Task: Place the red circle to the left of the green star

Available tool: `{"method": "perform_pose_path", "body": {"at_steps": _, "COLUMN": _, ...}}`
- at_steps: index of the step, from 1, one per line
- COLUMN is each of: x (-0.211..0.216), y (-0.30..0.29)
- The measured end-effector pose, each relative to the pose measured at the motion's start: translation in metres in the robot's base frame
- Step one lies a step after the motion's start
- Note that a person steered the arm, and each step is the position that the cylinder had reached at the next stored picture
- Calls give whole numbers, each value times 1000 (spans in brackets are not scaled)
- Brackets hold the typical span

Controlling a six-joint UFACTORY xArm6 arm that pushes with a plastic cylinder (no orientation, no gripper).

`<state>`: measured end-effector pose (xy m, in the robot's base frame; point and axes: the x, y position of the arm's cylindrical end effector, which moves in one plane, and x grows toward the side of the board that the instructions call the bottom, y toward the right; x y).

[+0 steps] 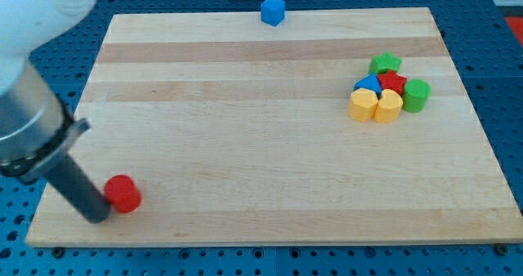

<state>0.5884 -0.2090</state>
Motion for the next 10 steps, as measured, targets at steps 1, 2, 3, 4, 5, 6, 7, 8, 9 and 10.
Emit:
{"method": "perform_pose_path", "body": {"at_steps": 1, "x": -13, "y": 38}}
{"method": "perform_pose_path", "body": {"at_steps": 2, "x": -49, "y": 73}}
{"method": "perform_pose_path", "body": {"at_steps": 3, "x": -110, "y": 88}}
{"method": "perform_pose_path", "body": {"at_steps": 4, "x": -137, "y": 82}}
{"method": "perform_pose_path", "body": {"at_steps": 5, "x": -151, "y": 57}}
{"method": "perform_pose_path", "body": {"at_steps": 6, "x": -158, "y": 98}}
{"method": "perform_pose_path", "body": {"at_steps": 7, "x": -173, "y": 143}}
{"method": "perform_pose_path", "body": {"at_steps": 8, "x": -199, "y": 150}}
{"method": "perform_pose_path", "body": {"at_steps": 9, "x": -233, "y": 116}}
{"method": "perform_pose_path", "body": {"at_steps": 10, "x": -223, "y": 147}}
